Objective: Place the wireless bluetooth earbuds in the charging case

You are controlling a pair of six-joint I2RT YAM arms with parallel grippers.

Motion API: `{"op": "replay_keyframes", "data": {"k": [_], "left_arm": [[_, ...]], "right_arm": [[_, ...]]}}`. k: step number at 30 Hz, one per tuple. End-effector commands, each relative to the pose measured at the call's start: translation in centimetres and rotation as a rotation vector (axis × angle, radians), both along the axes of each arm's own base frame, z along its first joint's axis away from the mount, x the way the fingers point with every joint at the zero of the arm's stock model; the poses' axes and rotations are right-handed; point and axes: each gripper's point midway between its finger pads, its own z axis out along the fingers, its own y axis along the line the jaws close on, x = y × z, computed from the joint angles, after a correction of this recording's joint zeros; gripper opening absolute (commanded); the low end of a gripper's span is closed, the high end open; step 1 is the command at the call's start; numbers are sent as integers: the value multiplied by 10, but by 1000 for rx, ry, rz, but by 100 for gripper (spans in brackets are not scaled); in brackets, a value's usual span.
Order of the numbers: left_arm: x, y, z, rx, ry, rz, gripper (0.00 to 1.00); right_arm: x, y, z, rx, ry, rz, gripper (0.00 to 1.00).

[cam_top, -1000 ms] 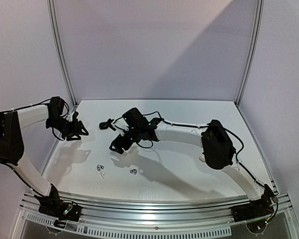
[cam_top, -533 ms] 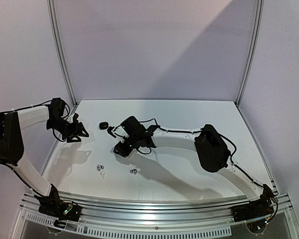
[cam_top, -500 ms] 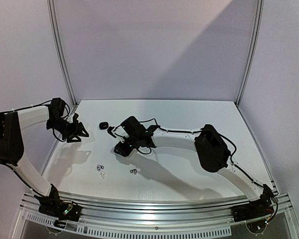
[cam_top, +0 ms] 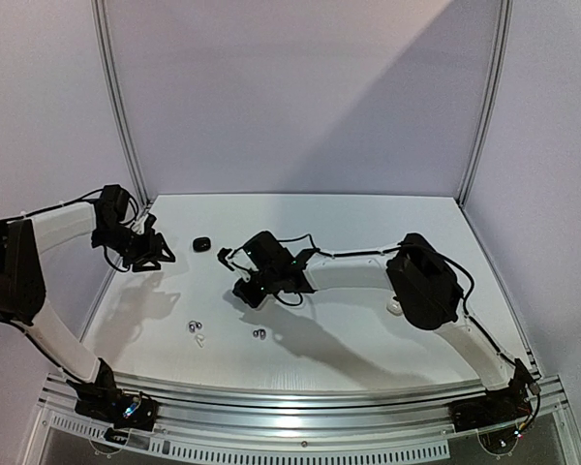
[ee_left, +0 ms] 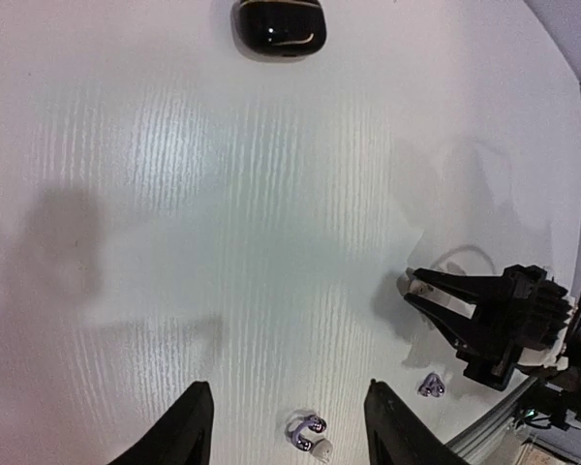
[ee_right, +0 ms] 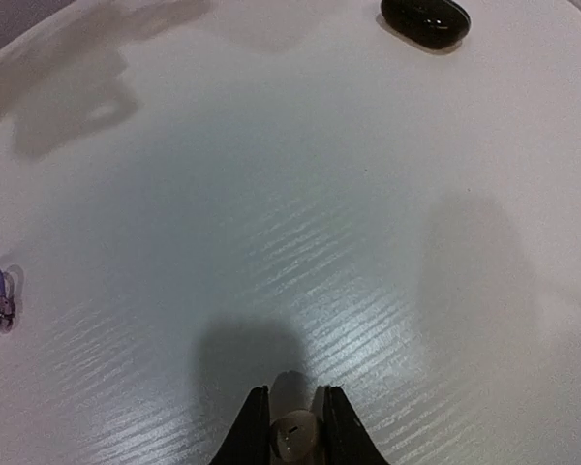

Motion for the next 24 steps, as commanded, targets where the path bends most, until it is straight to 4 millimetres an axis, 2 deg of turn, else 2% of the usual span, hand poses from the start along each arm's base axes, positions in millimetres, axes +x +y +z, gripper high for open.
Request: {"op": "replay_keyframes", "data": {"k": [1,4,8,15,17,19,24], "left_arm": [[5,-24,29,22,-105,-121,55],[-1,-39,29,42,-114,-194,55],[-15,-57,19,53,-97,-270,55],[-48,-71,-10,77,-20,-315,55],[-61,-70,-22,81,20,-289,53],[-61,-65,-27,113,33,-255,47],[-80,-56,-51,132,180,-152,39]], "right_arm": [[12,-54,-26,-86,80,-205,10],[22,-88,-26,-52,111,-343,10],[28,-132,-29,-69,102,-465,9],[17,-209,-45,-112,131,-679,7],[12,-221,-43,-99,139,-722,9],[9,-226,-39,-73,150,-750,10],[7,-225,-32,-36,170,-771,16]]}}
